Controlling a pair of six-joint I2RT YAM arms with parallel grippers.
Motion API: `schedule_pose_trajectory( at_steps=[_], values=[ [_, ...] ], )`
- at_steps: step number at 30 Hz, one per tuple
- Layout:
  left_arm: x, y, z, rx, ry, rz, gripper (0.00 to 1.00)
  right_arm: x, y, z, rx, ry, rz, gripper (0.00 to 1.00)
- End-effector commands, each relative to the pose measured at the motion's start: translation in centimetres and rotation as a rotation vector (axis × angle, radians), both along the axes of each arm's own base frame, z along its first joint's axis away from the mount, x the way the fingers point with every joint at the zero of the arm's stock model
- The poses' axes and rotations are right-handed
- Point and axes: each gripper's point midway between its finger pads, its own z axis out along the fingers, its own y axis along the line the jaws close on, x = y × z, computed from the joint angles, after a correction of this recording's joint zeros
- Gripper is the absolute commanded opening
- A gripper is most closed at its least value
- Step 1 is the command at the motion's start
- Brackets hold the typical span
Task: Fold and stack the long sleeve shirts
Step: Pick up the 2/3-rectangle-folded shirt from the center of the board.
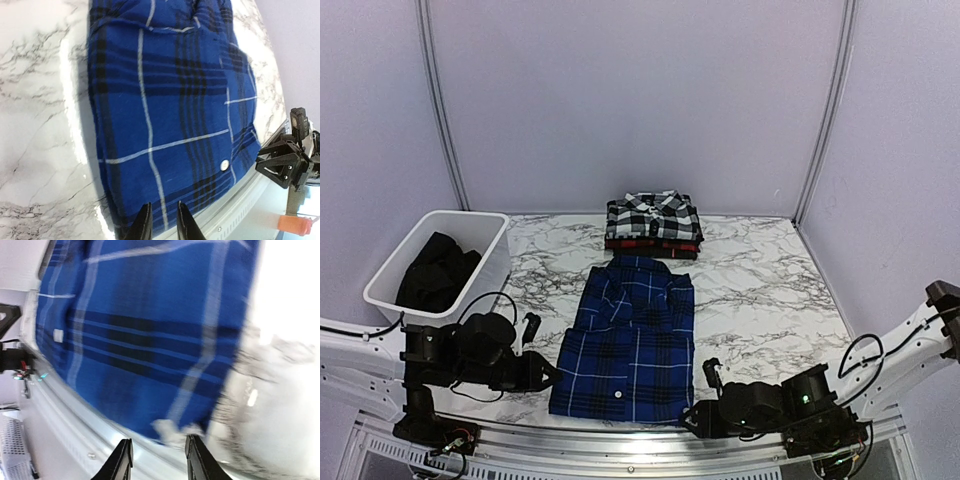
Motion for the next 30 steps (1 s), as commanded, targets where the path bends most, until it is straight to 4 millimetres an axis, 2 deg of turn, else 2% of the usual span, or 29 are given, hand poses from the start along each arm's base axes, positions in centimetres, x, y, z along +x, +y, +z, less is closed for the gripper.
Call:
schedule_pose_trajectory(
  at_steps=[1,9,15,19,25,30],
  values=[
    [-1.5,2.0,-2.7,0.09,0.059,0.025,0.19,-0.7,-2.1,-1.8,-0.047,0.058,-0.036,0.36],
    [-3.6,2.8,-4.5,0.172,0.093,-0.014,0.23,-1.0,-2.4,0.2,-0.026,0.008,-0.031,0.41],
    [-4.8,2.9,-4.6,0.165,0.102,-0.049,0.28,-0.7,-0.8,1.1,-0.025,-0.062,0.019,0.41],
    [-5.7,2.6,-4.4,0.155,0.092,-0.083,0.31,-0.7,-0.1,0.9,-0.058,-0.102,0.059,0.41],
    [-5.5,2.3,-4.2,0.178,0.03,-0.101,0.31,-0.5,0.6,0.3,-0.116,-0.171,0.119,0.41],
    [-5.3,2.4,-4.7,0.226,-0.013,-0.107,0.31,-0.7,0.8,-0.3,-0.173,-0.191,0.151,0.4]
  ],
)
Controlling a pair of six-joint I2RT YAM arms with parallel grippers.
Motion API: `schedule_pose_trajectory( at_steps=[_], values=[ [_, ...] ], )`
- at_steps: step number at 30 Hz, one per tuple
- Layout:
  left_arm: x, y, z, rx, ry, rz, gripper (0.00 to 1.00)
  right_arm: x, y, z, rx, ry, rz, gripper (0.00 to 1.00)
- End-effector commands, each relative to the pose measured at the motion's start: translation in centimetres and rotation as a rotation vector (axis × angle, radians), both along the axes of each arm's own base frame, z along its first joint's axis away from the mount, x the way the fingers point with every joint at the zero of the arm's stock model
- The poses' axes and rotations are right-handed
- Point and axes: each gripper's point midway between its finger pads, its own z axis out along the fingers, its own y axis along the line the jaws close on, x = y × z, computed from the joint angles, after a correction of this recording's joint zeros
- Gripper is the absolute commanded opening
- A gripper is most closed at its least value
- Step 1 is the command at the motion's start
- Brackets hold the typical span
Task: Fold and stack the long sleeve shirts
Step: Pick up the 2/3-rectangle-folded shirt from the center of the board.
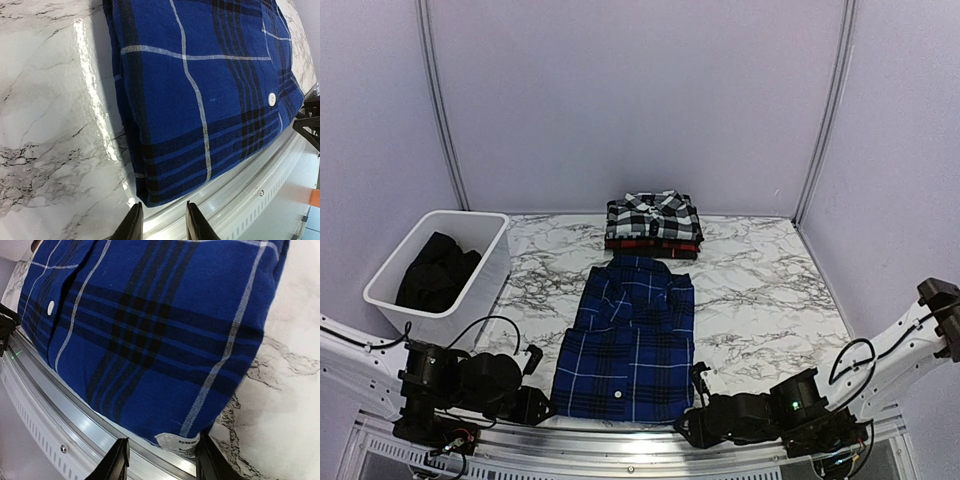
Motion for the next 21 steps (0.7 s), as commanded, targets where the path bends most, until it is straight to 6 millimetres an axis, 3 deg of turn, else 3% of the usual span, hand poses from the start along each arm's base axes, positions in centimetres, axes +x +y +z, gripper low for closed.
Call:
schedule_pose_trajectory(
  at_steps=[1,21],
  values=[
    [0.4,0.3,-0.4,0.062,-0.067,-0.016,0.31,-0.1,0.8,0.6,-0.027,-0.052,0.037,0.4],
    [0.7,-0.5,-1.3,0.156,-0.171,-0.07,0.31,-1.2,0.3,-1.2,-0.142,-0.077,0.092,0.38]
  ],
)
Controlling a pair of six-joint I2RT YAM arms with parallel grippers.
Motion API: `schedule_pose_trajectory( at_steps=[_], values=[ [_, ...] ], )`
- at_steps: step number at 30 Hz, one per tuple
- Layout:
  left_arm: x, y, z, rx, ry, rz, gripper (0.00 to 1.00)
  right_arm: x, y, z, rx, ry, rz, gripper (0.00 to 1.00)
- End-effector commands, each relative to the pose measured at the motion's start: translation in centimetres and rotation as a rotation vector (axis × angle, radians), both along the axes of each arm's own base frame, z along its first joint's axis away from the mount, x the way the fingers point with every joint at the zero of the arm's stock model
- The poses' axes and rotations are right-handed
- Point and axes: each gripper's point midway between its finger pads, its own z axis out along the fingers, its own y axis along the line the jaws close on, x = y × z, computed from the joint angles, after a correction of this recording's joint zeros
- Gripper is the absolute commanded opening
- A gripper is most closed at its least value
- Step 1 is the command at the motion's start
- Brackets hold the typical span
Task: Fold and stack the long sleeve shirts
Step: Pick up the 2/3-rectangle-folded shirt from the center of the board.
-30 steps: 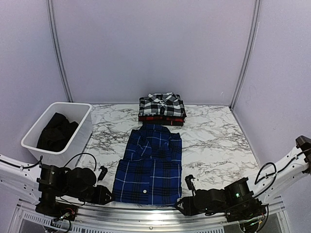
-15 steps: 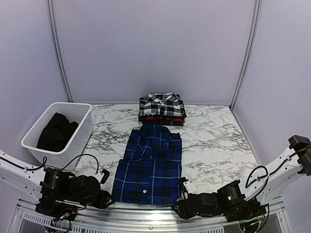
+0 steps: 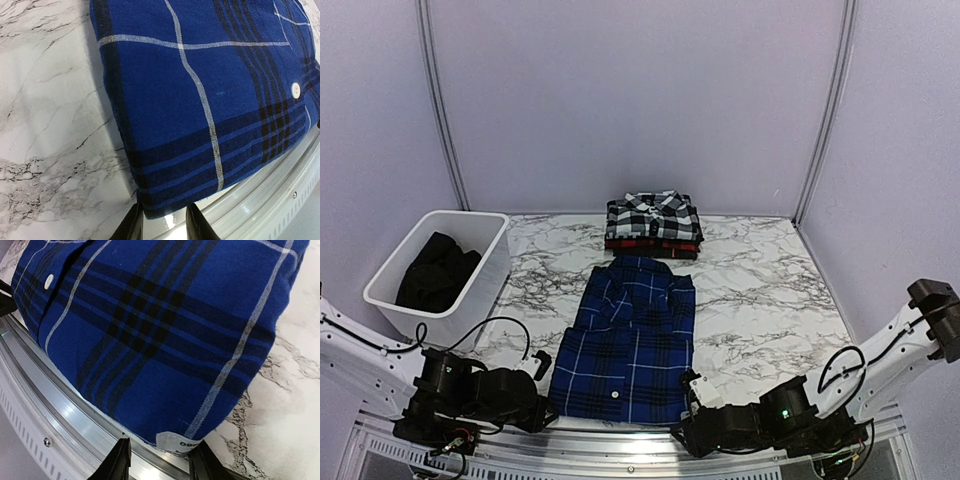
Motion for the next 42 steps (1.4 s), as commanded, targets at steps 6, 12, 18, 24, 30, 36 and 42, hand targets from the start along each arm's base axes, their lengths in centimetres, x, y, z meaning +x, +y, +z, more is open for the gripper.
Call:
schedule_pose_trajectory(
  at_steps=[6,12,18,24,30,36,42],
  values=[
    [0.4,0.2,-0.3,0.07,-0.074,-0.025,0.33,-0.3,-0.7,-0.6,-0.058,-0.008,0.012,0.38],
    [0.6,0.5,-0.3,0.096,-0.11,-0.032,0.35,-0.2,-1.2,-0.9,-0.071,-0.008,0.001,0.34],
    [0.6,0.4,-0.1,0.108,-0.133,-0.057,0.35,-0.2,-1.4,-0.8,-0.049,-0.003,-0.002,0.26],
    [0.4,-0.4,0.6,0.097,-0.155,-0.091,0.17,-0.2,-0.6,-0.1,-0.048,-0.015,0.012,0.07],
    [0.3,-1.3,2.6,0.03,-0.177,-0.114,0.0,0.0,0.0,2.1,0.002,-0.028,0.01,0.0],
    [0.8,-3.3,7.5,-0.046,-0.232,-0.125,0.0,0.4,1.3,6.9,0.067,-0.07,0.019,0.0],
    [4.9,-4.1,12.4,-0.05,-0.317,-0.061,0.0,4.2,1.3,12.3,0.139,-0.119,-0.062,0.0]
  ],
)
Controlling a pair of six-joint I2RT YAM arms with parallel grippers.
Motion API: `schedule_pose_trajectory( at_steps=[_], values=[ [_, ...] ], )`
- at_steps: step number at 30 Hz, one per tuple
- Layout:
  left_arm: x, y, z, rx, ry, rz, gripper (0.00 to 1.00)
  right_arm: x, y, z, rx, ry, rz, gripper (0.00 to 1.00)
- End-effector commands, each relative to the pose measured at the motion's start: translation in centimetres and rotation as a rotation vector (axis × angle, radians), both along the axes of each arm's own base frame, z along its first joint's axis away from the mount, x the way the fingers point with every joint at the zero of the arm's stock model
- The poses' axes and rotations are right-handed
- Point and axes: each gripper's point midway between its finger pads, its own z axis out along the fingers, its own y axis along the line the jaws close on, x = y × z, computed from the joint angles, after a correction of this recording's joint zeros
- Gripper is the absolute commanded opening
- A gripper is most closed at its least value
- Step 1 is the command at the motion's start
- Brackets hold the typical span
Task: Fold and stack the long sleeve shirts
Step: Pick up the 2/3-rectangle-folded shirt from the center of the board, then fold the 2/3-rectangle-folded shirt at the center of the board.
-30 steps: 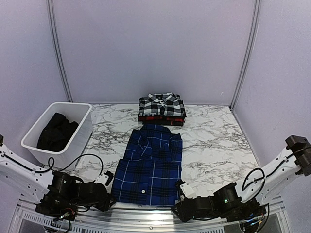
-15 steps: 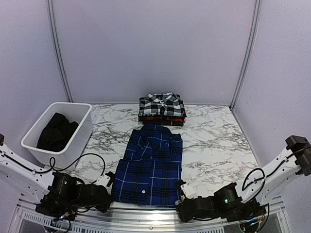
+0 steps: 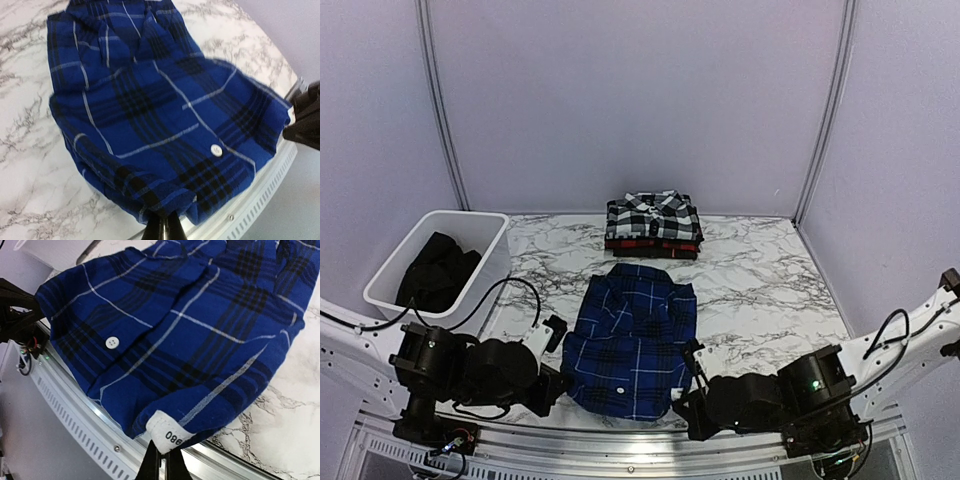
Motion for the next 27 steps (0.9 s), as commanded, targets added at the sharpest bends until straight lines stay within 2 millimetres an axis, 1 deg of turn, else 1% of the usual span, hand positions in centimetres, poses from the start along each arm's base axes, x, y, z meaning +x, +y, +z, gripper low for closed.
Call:
schedule_pose_trajectory(
  at_steps=[1,3,4,5,7,8,11,12,14,16,17,18,20,21,22,24,27],
  values=[
    [4.4,0.3,2.9,0.027,-0.074,0.055,0.0,4.5,-0.5,4.2,0.053,-0.057,-0.086,0.0],
    [7.0,-0.4,3.5,0.022,-0.076,0.063,0.0,7.2,-0.6,5.1,0.085,-0.07,-0.119,0.0],
    [8.3,-0.9,3.7,0.015,-0.076,0.063,0.0,9.0,-0.9,5.5,0.094,-0.078,-0.14,0.0],
    [10.1,-1.0,3.6,0.018,-0.07,0.075,0.0,10.5,-1.0,5.5,0.098,-0.083,-0.147,0.0],
    [13.5,-1.7,3.3,0.008,-0.056,0.096,0.0,14.4,-1.9,5.3,0.112,-0.088,-0.196,0.0],
    [15.4,-1.9,2.2,0.025,-0.036,0.106,0.0,16.3,-2.4,4.9,0.116,-0.089,-0.223,0.0],
    [20.4,-2.6,0.4,0.016,0.015,0.14,0.0,22.1,-4.3,3.4,0.112,-0.087,-0.293,0.0],
    [22.2,-3.1,0.4,-0.002,0.021,0.152,0.0,23.9,-4.8,2.8,0.111,-0.087,-0.306,0.0],
    [25.0,-3.4,-1.0,-0.005,0.042,0.178,0.0,27.3,-5.2,2.0,0.119,-0.09,-0.321,0.0],
    [26.9,-3.8,-2.9,-0.009,0.091,0.183,0.0,30.1,-5.0,0.7,0.105,-0.069,-0.319,0.0],
    [27.6,-3.9,-3.8,-0.014,0.116,0.185,0.0,31.0,-4.7,-0.5,0.085,-0.05,-0.316,0.0],
    [27.9,-4.1,-5.0,-0.009,0.14,0.183,0.0,31.7,-4.3,-1.5,0.072,-0.031,-0.309,0.0],
    [28.0,-4.5,-6.8,-0.006,0.176,0.182,0.0,32.2,-3.3,-4.0,0.049,0.025,-0.285,0.0],
    [27.7,-4.7,-7.3,-0.017,0.195,0.179,0.0,32.0,-2.8,-5.3,0.044,0.064,-0.27,0.0],
    [27.4,-4.7,-7.8,-0.029,0.211,0.182,0.0,31.7,-2.6,-5.9,0.044,0.083,-0.267,0.0],
    [26.4,-4.6,-8.4,-0.062,0.23,0.194,0.0,30.3,-2.9,-7.2,0.03,0.121,-0.272,0.0],
    [23.7,-4.3,-9.0,-0.098,0.265,0.208,0.0,27.2,-3.5,-8.3,0.014,0.175,-0.27,0.0]
  ],
)
